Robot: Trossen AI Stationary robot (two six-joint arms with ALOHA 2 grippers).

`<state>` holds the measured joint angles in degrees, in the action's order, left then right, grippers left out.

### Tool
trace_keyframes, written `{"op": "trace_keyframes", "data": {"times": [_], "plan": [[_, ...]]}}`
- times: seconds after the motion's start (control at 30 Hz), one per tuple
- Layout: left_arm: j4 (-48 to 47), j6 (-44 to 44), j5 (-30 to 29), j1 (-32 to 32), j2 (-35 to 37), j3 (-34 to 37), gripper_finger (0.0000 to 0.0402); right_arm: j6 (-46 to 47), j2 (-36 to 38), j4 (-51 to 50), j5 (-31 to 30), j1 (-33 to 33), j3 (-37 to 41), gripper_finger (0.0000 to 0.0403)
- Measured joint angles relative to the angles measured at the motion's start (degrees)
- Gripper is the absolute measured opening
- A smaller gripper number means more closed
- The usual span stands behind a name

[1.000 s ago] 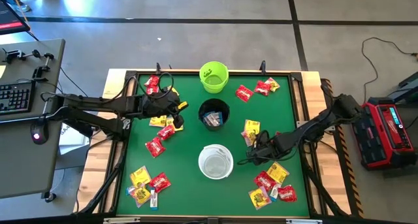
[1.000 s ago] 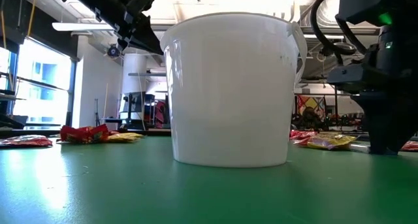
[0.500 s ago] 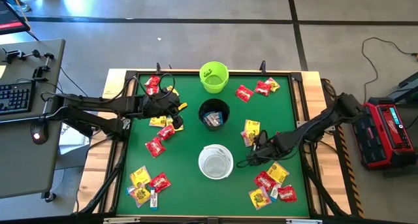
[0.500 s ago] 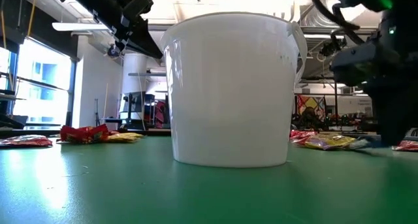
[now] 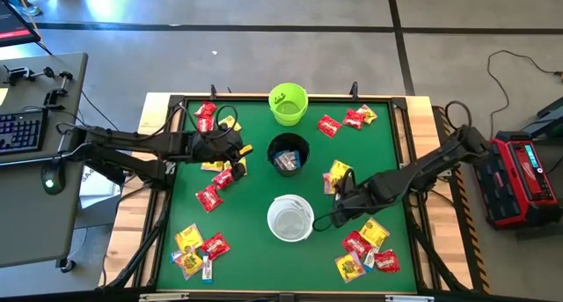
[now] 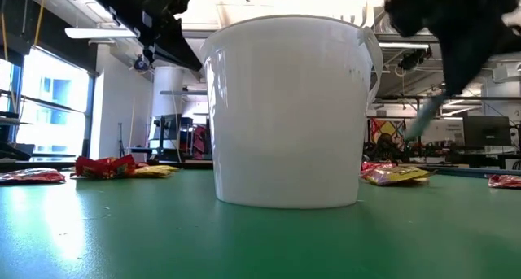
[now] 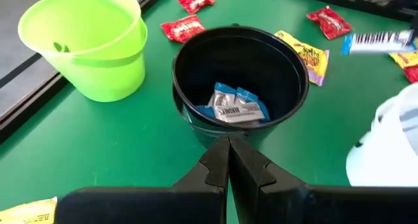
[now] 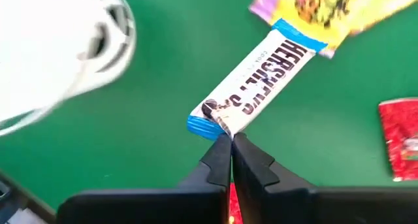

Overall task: Sort candy by brand, put in halloween buckets
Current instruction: Put the white chocolate into the black bucket

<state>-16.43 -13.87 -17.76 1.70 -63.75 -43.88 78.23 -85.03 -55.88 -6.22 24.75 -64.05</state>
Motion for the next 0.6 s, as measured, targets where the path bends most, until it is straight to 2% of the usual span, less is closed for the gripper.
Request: {"op": "trace_keyframes", "data": {"times": [0.4,0.6], "plan": [[-0.9,-0.5,0.0,-0.4,0.0,0.0,0.0000,-21.1,0.0,-2.5,-3.0,-8.7,-13.5,0.0000],[-0.9,-0.1,0.0,-0.4,0.0,0.0,0.0000,-32.0,-0.1,5.2,-1.6,-17.6,-15.0,0.0000]]}}
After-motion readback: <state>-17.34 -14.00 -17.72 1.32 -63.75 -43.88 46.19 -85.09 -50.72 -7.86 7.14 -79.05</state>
